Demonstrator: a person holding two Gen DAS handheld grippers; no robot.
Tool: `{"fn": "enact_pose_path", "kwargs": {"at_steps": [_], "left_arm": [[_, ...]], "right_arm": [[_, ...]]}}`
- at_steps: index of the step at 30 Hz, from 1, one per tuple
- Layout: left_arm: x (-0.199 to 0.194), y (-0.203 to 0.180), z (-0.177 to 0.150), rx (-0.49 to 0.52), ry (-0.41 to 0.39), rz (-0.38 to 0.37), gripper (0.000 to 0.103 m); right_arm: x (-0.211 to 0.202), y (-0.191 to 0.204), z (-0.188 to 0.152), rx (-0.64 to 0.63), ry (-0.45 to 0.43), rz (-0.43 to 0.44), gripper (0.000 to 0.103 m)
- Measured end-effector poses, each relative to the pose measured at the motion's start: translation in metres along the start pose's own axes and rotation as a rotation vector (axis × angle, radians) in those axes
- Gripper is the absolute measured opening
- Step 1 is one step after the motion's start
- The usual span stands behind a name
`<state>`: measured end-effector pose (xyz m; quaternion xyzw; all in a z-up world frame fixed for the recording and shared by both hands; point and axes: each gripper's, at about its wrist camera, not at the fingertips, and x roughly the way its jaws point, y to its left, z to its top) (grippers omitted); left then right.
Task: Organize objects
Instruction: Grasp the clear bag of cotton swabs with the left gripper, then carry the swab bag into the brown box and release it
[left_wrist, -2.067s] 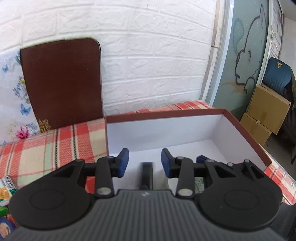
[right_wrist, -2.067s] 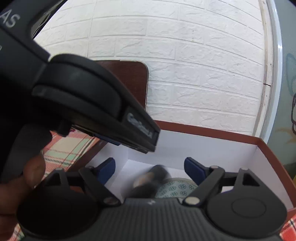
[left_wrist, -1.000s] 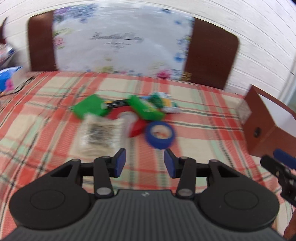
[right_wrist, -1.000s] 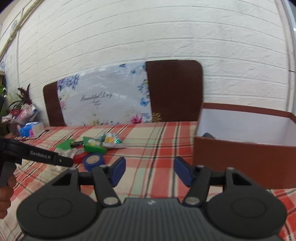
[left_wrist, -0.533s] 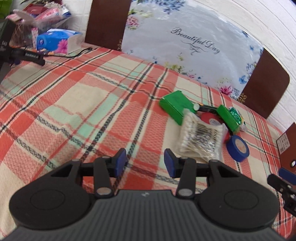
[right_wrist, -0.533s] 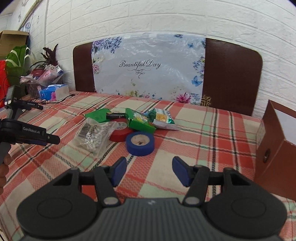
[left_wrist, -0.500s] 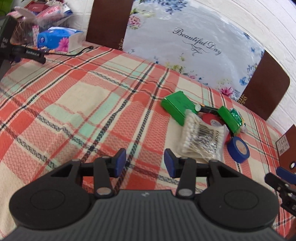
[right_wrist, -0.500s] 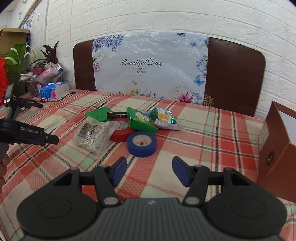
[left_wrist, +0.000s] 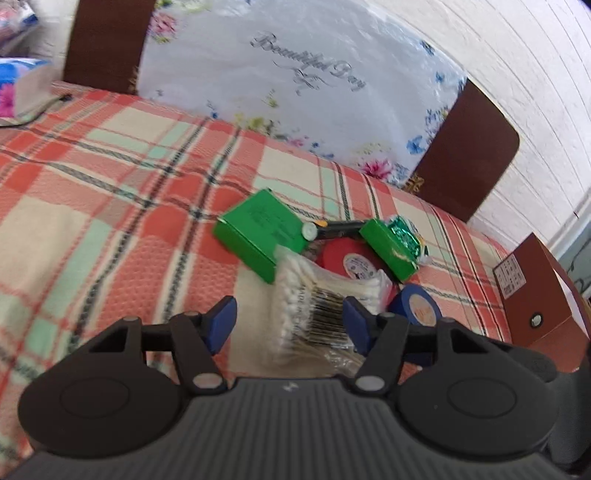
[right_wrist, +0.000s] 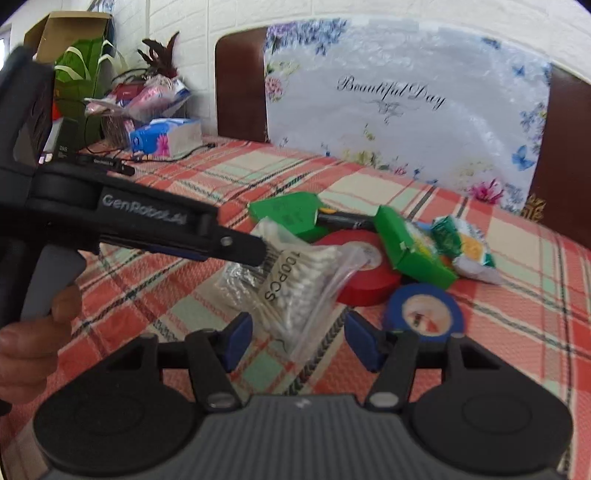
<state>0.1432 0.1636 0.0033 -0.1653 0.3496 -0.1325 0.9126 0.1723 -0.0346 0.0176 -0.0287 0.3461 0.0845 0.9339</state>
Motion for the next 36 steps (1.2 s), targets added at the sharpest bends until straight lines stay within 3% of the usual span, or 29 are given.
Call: {"fn": "enact_pose_path", "kwargs": {"at_steps": [2, 3, 5, 9, 15, 22, 30, 32, 33, 35, 36], "left_arm": [[0.003, 0.002, -0.002, -0.047, 0.017, -0.075, 0.046], [0.0, -0.001, -0.003, -0.05, 0.012, -0.072, 0.044], [-0.013, -0.011, -0.005, -0.042, -0.012, -0.079, 0.042], [-0.042, -0.04, -0.007, -0.016, -0.08, -0.15, 0.041], [-0.038, -0.121, -0.001, 0.097, -0.081, -0.226, 0.041], [-0.001, -0.259, 0.001, 0.256, -0.044, -0.349, 0.042], [0.079, -0.418, -0.017, 0.384, 0.054, -0.468, 0.043], [0.101, -0.454, -0.028, 0.437, 0.068, -0.445, 0.049], [0.112, -0.469, -0.033, 0.48, 0.07, -0.415, 0.054], [0.126, -0.486, -0.045, 0.551, 0.056, -0.317, 0.054], [0.13, -0.487, -0.048, 0.561, 0.056, -0.285, 0.054]], "right_arm": [[0.014, -0.001, 0.0, 0.02, 0.017, 0.012, 0.053], [0.015, 0.0, -0.001, 0.01, 0.005, 0.008, 0.038], [0.007, 0.001, 0.003, 0.004, 0.012, 0.0, 0.034], [-0.03, -0.001, -0.003, -0.005, -0.074, -0.026, 0.033], [-0.088, -0.02, -0.019, -0.039, -0.199, -0.19, 0.032], [-0.153, -0.111, -0.041, 0.099, -0.255, -0.368, 0.032], [-0.222, -0.265, -0.079, 0.256, -0.251, -0.538, 0.032], [-0.228, -0.299, -0.091, 0.286, -0.235, -0.589, 0.034], [-0.228, -0.314, -0.096, 0.298, -0.225, -0.618, 0.038], [-0.223, -0.339, -0.104, 0.311, -0.186, -0.692, 0.055], [-0.22, -0.348, -0.108, 0.317, -0.174, -0.731, 0.054]]}}
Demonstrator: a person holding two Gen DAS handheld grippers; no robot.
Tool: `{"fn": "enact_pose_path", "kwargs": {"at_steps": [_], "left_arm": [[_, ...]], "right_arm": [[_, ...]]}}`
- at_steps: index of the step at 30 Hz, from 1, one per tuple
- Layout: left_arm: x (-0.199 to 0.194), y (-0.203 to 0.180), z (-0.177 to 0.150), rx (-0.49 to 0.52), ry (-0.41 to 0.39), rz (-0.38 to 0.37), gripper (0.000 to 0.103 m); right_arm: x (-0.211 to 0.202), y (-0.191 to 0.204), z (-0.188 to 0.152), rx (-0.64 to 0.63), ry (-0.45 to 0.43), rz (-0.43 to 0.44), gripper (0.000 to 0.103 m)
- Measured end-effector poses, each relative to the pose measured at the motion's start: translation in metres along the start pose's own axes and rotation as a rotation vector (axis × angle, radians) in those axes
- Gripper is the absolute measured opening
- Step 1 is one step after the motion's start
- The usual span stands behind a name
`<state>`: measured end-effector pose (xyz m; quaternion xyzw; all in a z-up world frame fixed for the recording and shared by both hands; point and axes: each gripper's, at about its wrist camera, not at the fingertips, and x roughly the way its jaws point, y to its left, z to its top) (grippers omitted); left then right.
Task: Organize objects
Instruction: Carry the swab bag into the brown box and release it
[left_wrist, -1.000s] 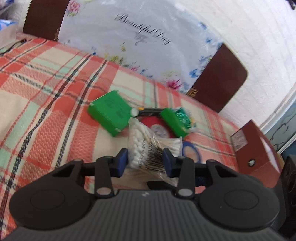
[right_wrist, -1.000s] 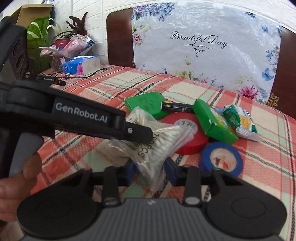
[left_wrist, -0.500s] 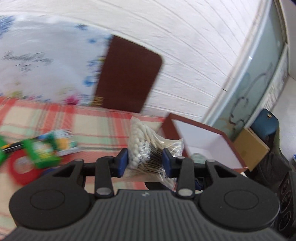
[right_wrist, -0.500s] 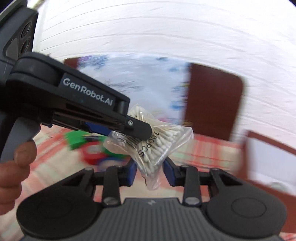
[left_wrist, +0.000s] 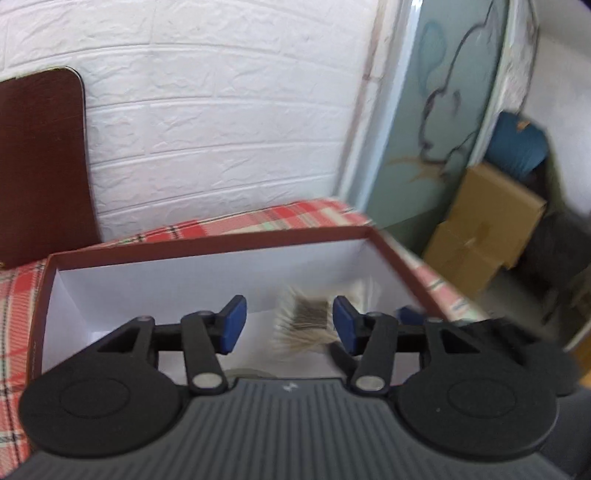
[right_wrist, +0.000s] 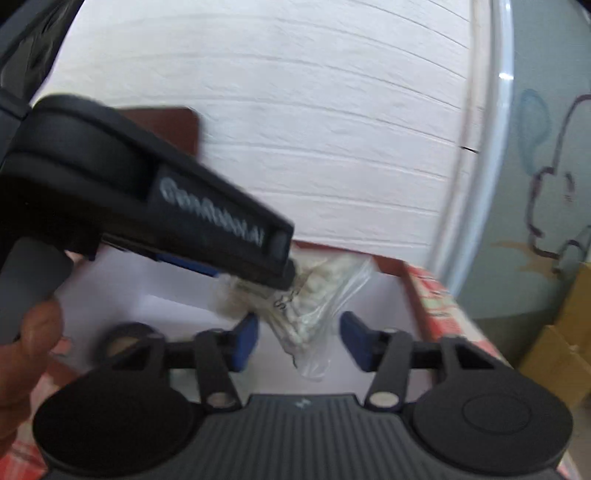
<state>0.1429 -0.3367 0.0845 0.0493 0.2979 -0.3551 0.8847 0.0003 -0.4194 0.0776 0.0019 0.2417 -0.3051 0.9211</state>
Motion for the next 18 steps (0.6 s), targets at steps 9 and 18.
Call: {"fn": "enact_pose_path", "kwargs": {"at_steps": [9, 18], "left_arm": [[-0.029, 0.006, -0.007, 0.061, 0.003, 0.139, 0.054], [-0.089, 0.029, -0.024, 0.029, 0.024, 0.242, 0.055]], "right_arm": [[-0.027, -0.015, -0.014, 0.154, -0.083, 0.021, 0.053], [-0.084, -0.02, -0.024, 0.398, -0.112, 0.032, 0.054]]}}
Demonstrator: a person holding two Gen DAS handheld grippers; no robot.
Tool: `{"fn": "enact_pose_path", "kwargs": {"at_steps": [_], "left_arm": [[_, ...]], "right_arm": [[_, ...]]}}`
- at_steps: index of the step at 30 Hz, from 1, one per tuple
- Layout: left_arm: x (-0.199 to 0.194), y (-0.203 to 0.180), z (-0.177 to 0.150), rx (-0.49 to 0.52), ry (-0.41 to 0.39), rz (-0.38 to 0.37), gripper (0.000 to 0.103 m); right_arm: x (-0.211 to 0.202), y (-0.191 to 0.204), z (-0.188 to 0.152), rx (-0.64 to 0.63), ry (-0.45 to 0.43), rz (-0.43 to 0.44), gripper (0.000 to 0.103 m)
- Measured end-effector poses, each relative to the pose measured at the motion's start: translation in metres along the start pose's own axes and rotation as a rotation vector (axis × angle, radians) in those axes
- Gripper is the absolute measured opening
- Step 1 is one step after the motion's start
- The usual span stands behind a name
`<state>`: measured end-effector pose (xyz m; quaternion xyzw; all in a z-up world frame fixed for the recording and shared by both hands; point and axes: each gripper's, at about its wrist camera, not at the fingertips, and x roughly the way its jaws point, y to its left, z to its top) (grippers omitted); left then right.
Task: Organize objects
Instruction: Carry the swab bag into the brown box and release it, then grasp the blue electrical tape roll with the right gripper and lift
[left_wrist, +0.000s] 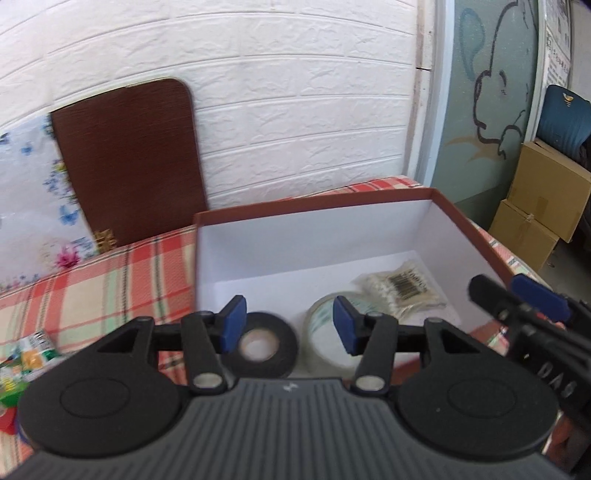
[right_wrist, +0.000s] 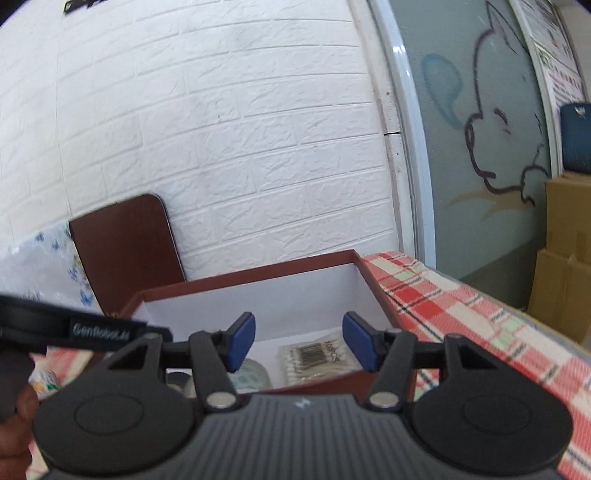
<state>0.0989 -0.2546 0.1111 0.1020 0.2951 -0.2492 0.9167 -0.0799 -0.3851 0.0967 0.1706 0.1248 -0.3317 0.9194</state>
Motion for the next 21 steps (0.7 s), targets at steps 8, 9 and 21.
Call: {"fn": "enact_pose_path", "kwargs": {"at_steps": [8, 9, 21], "left_arm": [[-0.034, 0.058, -0.034, -0.079, 0.009, 0.074, 0.057], [-0.038, 0.068, -0.039, -0.09, 0.006, 0.08, 0.057], [-0.081, 0.258, -0.187, -0.33, 0.009, 0.393, 0.06]], "right_arm": [[-0.038, 0.043, -0.002, -0.008, -0.016, 0.063, 0.056], [-0.04, 0.053, -0.003, -0.021, -0.015, 0.077, 0.056], [-0.036, 0.205, -0.09, -0.389, 0.201, 0.383, 0.054]]}}
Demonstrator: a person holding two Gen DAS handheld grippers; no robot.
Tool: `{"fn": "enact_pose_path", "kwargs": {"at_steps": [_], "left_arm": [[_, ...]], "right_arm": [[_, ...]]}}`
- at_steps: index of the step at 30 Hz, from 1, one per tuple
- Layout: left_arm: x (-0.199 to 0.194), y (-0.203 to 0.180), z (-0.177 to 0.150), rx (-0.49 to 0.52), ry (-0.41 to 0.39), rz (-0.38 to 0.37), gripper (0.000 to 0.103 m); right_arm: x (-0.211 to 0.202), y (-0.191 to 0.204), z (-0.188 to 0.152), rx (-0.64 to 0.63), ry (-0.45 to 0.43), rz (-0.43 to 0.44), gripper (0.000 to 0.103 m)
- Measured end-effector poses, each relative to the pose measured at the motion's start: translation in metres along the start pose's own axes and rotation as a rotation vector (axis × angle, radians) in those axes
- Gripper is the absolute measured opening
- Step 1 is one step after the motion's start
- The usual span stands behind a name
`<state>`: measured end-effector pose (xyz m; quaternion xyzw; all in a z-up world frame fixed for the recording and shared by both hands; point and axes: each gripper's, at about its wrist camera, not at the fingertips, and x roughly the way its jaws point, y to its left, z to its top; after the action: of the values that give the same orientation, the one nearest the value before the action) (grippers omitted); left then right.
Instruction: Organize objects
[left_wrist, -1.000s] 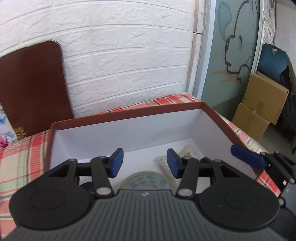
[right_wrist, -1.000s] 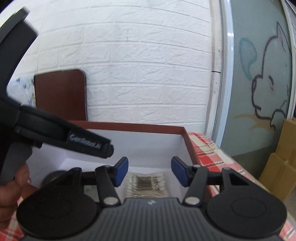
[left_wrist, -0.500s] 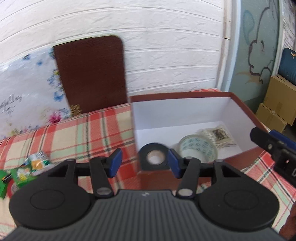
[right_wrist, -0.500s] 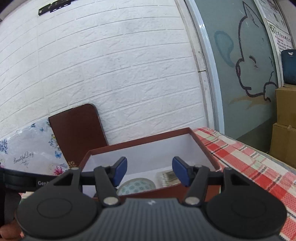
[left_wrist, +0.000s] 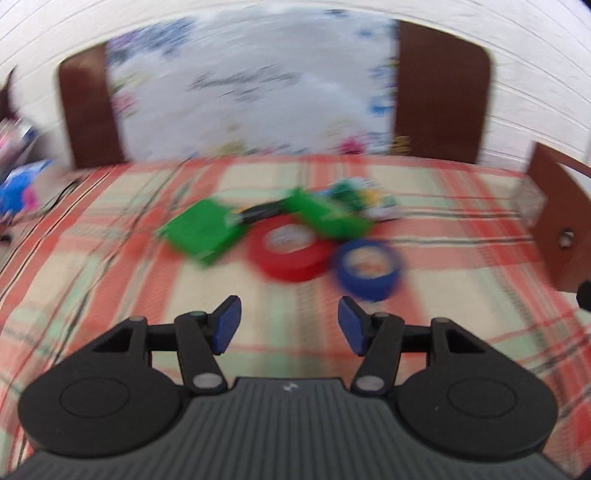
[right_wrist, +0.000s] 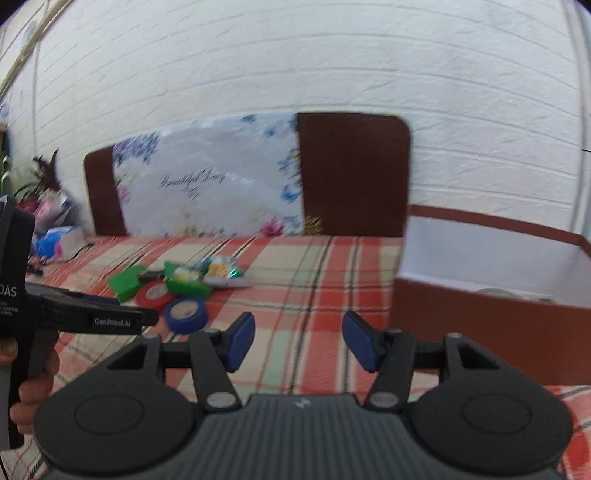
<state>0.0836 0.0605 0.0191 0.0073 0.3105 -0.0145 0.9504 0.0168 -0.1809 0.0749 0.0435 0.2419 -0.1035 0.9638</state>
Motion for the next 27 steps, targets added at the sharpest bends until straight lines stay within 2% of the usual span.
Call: {"fn": "enact_pose_path", "kwargs": {"at_steps": [3, 5, 6, 8, 12, 13, 14, 18, 22, 25, 27], "left_arm": [[0.012, 0.036, -0.021, -0.053, -0.01, 0.049, 0.063], [0.006, 0.053, -0.027, -0.13, -0.067, -0.023, 0.066], [0.006, 0.054, -0.026, -0.145, -0.071, -0.03, 0.066], [0.008, 0.05, -0.025, -0.137, -0.08, -0.022, 0.066], [0.01, 0.046, -0.027, -0.107, -0.082, -0.01, 0.068], [0.01, 0.048, -0.029, -0.111, -0.084, -0.013, 0.068], [0.011, 0.05, -0.03, -0.116, -0.085, -0.018, 0.068], [0.012, 0.051, -0.031, -0.112, -0.082, -0.018, 0.069], [0.011, 0.049, -0.031, -0.1, -0.077, -0.014, 0.07], [0.008, 0.045, -0.031, -0.077, -0.068, -0.016, 0.07], [0.005, 0.037, -0.029, -0.044, -0.053, -0.026, 0.068]], "right_arm": [[0.034, 0.035, -0.005, -0.065, 0.073, 0.075, 0.055], [0.059, 0.056, -0.002, -0.113, 0.102, 0.119, 0.056], [0.071, 0.065, 0.0, -0.136, 0.11, 0.134, 0.058], [0.096, 0.08, 0.005, -0.172, 0.125, 0.153, 0.063], [0.149, 0.098, 0.018, -0.18, 0.18, 0.164, 0.064], [0.157, 0.099, 0.02, -0.157, 0.201, 0.182, 0.058], [0.165, 0.099, 0.019, -0.132, 0.23, 0.186, 0.059], [0.144, 0.1, 0.004, -0.177, 0.208, 0.169, 0.058], [0.092, 0.076, -0.02, -0.176, 0.213, 0.148, 0.058], [0.049, 0.045, -0.041, -0.137, 0.207, 0.066, 0.059], [0.021, 0.025, -0.053, -0.128, 0.196, -0.024, 0.059]]}}
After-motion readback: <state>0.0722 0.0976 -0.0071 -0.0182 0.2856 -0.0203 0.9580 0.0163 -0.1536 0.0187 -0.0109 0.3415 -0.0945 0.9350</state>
